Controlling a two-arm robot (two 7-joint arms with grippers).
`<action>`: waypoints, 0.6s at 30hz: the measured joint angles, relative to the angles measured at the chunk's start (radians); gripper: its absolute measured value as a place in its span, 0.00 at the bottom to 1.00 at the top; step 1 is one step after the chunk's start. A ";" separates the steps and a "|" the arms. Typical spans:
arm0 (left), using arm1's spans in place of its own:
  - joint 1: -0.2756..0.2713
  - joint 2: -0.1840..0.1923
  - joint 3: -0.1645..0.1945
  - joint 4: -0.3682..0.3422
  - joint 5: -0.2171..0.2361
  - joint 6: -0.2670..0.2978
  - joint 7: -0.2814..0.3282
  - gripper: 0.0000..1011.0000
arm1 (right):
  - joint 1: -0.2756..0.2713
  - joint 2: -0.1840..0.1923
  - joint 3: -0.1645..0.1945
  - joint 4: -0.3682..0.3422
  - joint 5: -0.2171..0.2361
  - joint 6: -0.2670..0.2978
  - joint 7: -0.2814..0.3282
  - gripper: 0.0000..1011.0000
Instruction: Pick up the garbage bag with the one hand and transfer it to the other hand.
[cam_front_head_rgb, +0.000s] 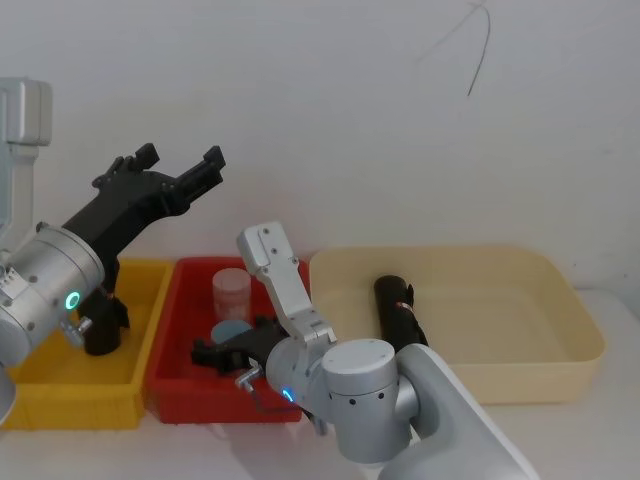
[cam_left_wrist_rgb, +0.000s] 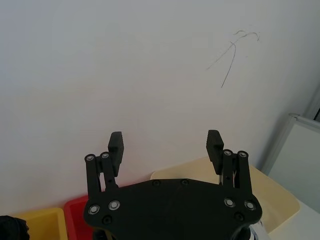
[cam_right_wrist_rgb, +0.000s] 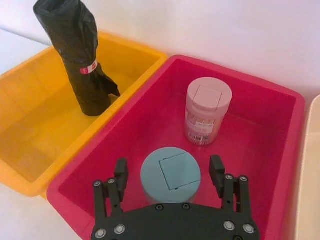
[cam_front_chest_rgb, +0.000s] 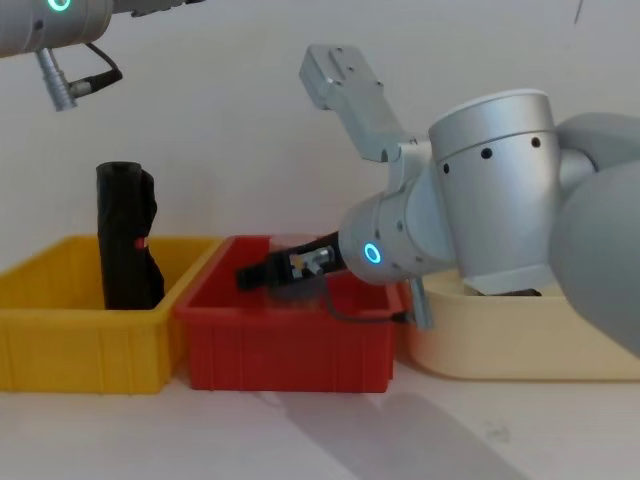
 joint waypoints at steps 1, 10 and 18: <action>0.000 0.000 0.000 0.000 0.000 0.000 0.000 0.99 | 0.000 0.000 0.000 0.001 0.000 -0.001 0.003 0.99; 0.000 0.000 0.000 0.000 0.000 0.000 0.000 0.99 | 0.001 0.005 0.004 0.013 -0.003 -0.014 0.022 0.76; 0.000 0.000 0.000 0.000 0.000 0.000 0.000 0.99 | -0.003 0.005 0.012 0.011 -0.005 -0.019 0.028 0.64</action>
